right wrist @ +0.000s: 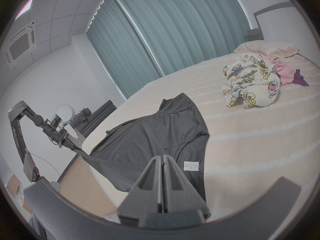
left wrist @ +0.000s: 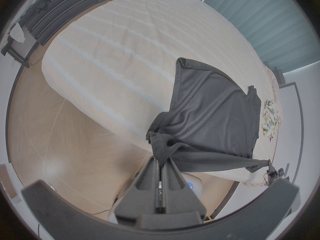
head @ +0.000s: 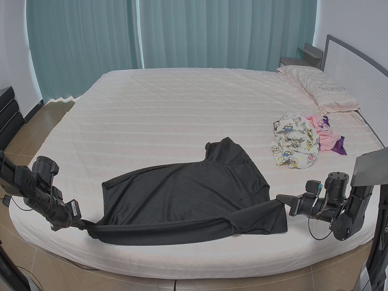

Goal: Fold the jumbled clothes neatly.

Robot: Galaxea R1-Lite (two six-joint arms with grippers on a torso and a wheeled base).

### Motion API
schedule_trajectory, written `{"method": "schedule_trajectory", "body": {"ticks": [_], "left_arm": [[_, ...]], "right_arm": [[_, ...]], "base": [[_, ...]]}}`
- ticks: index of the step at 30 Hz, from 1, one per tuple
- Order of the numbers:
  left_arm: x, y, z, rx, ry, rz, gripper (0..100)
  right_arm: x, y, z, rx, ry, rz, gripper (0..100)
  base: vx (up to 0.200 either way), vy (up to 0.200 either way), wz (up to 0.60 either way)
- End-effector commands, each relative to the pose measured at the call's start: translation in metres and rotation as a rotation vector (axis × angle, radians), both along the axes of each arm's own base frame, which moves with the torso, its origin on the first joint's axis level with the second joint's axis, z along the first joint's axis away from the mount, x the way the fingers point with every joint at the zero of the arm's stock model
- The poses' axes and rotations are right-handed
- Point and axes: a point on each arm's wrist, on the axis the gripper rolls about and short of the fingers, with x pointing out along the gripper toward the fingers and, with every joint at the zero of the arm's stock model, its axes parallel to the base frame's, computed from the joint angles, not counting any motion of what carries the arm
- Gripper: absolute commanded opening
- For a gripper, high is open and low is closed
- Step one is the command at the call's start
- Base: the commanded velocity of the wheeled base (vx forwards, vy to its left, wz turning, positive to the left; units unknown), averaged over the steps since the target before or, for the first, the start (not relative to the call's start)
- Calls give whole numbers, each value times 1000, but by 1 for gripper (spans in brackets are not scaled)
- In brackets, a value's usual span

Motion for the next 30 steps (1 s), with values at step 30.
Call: {"method": "schedule_trajectory", "body": {"ticks": [30], "left_arm": [[84, 8, -50, -68, -17, 107, 0]], "right_arm": [[42, 8, -34, 35, 55, -69, 0]], "base": [[0, 0, 0]]}}
